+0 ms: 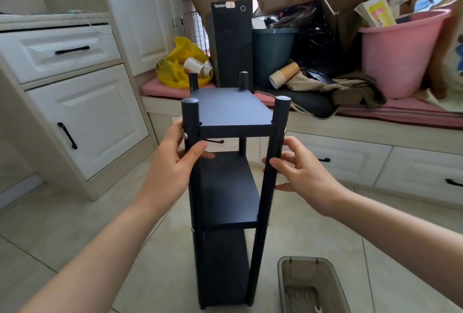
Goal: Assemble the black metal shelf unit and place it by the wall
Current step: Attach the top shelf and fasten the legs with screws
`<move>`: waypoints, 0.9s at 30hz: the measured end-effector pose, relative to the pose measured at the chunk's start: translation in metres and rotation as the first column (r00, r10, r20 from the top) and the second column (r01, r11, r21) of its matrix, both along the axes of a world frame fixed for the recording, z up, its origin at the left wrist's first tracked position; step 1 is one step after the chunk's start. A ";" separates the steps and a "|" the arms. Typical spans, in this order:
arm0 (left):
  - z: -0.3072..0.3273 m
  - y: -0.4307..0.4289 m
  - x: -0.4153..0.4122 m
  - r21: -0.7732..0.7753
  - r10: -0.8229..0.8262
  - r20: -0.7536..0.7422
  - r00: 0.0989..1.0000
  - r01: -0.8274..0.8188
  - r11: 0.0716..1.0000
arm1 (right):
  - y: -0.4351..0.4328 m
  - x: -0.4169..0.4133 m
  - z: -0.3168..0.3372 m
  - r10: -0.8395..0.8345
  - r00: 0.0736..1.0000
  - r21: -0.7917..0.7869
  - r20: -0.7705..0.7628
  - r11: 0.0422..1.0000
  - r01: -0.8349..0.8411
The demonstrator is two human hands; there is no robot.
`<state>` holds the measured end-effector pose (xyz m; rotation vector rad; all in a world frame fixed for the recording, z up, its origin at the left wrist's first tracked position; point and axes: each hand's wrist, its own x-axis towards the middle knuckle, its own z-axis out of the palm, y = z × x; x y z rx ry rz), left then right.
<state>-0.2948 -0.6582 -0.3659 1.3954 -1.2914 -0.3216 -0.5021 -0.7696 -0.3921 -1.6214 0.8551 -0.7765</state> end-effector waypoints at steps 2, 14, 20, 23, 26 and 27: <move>-0.003 0.000 -0.004 -0.002 -0.022 -0.016 1.000 0.022 1.000 | 0.005 -0.008 0.001 -0.013 1.000 0.012 0.015 1.000 0.013; 0.005 -0.016 -0.010 -0.068 -0.043 -0.184 0.982 0.031 0.997 | 0.012 -0.032 0.017 0.026 0.994 -0.007 0.103 1.000 -0.026; 0.001 -0.021 -0.005 -0.191 0.362 0.186 0.914 -0.327 0.925 | 0.008 -0.021 0.020 0.000 0.993 0.009 0.120 1.000 -0.002; -0.011 -0.017 -0.015 -0.418 0.524 0.447 0.725 -0.349 0.839 | 0.004 -0.016 0.022 0.008 0.992 0.020 0.128 1.000 -0.011; -0.024 -0.014 -0.044 -0.232 0.285 0.330 0.900 -0.216 0.948 | 0.001 -0.012 0.025 0.015 0.991 -0.004 0.130 1.000 -0.014; -0.028 -0.014 -0.054 -0.026 0.130 0.198 0.972 -0.127 0.991 | 0.000 -0.010 0.026 0.015 0.991 -0.017 0.132 1.000 -0.013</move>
